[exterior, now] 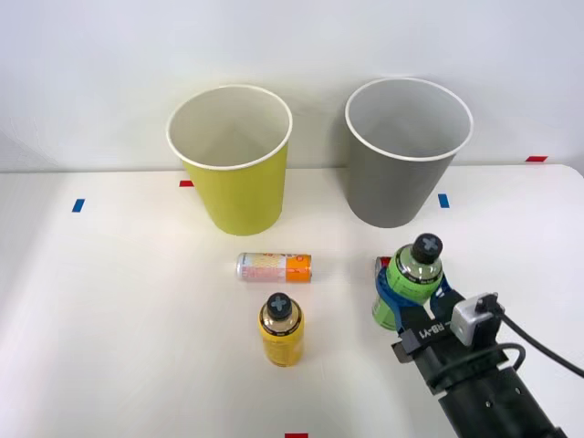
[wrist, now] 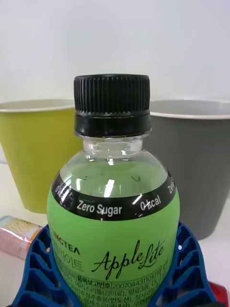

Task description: Put cans in the gray bin, plastic bottles in the light green bin

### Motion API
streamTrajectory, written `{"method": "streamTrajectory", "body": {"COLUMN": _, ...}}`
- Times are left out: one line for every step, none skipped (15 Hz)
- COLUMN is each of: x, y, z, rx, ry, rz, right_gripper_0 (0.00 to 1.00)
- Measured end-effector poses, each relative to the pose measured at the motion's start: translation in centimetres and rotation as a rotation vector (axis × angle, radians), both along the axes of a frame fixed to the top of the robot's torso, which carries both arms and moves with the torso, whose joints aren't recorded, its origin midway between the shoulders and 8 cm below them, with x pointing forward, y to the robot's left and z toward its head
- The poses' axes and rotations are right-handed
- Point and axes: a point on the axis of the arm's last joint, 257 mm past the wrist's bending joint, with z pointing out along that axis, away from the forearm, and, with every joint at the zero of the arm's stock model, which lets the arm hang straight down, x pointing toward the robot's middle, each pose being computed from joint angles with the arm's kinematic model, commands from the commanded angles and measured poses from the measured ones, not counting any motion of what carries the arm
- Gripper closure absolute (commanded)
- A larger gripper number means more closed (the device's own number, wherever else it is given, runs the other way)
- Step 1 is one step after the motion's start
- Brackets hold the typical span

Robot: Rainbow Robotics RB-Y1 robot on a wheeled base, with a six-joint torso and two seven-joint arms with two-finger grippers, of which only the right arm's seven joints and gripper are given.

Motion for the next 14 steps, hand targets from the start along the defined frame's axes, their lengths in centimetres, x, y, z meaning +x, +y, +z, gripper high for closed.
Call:
{"method": "streamTrajectory", "body": {"x": 0.5, "y": 0.8, "z": 1.3, "rx": 0.009, "ry": -0.007, "rz": 0.024, "right_gripper_0": 1.00}}
{"method": "streamTrajectory", "body": {"x": 1.0, "y": 1.6, "z": 2.6, "rx": 0.027, "ry": -0.022, "rz": 0.049, "right_gripper_0": 1.00}}
{"method": "streamTrajectory", "body": {"x": 1.4, "y": 2.5, "z": 3.7, "rx": 0.060, "ry": -0.030, "rz": 0.079, "right_gripper_0": 1.00}}
{"method": "streamTrajectory", "body": {"x": 1.9, "y": 3.7, "z": 5.0, "rx": 0.094, "ry": -0.043, "rz": 0.116, "right_gripper_0": 1.00}}
{"method": "streamTrajectory", "body": {"x": 2.4, "y": 4.9, "z": 6.2, "rx": 0.113, "ry": -0.053, "rz": 0.151, "right_gripper_0": 1.00}}
{"method": "streamTrajectory", "body": {"x": 3.1, "y": 6.1, "z": 7.7, "rx": 0.118, "ry": -0.072, "rz": 0.185, "right_gripper_0": 1.00}}
{"method": "streamTrajectory", "body": {"x": 3.8, "y": 7.1, "z": 8.9, "rx": 0.113, "ry": -0.084, "rz": 0.211, "right_gripper_0": 1.00}}
{"method": "streamTrajectory", "body": {"x": 4.4, "y": 8.0, "z": 10.1, "rx": 0.111, "ry": -0.093, "rz": 0.231, "right_gripper_0": 1.00}}
{"method": "streamTrajectory", "body": {"x": 4.9, "y": 8.5, "z": 11.1, "rx": 0.120, "ry": -0.101, "rz": 0.247, "right_gripper_0": 1.00}}
{"method": "streamTrajectory", "body": {"x": 5.3, "y": 9.0, "z": 12.1, "rx": 0.136, "ry": -0.099, "rz": 0.268, "right_gripper_0": 1.00}}
{"method": "streamTrajectory", "body": {"x": 5.7, "y": 9.5, "z": 13.1, "rx": 0.154, "ry": -0.093, "rz": 0.292, "right_gripper_0": 1.00}}
{"method": "streamTrajectory", "body": {"x": 6.0, "y": 10.1, "z": 13.9, "rx": 0.164, "ry": -0.091, "rz": 0.312, "right_gripper_0": 1.00}}
{"method": "streamTrajectory", "body": {"x": 6.4, "y": 10.9, "z": 14.9, "rx": 0.167, "ry": -0.088, "rz": 0.334, "right_gripper_0": 1.00}}
{"method": "streamTrajectory", "body": {"x": 6.8, "y": 11.9, "z": 16.1, "rx": 0.169, "ry": -0.084, "rz": 0.357, "right_gripper_0": 1.00}}
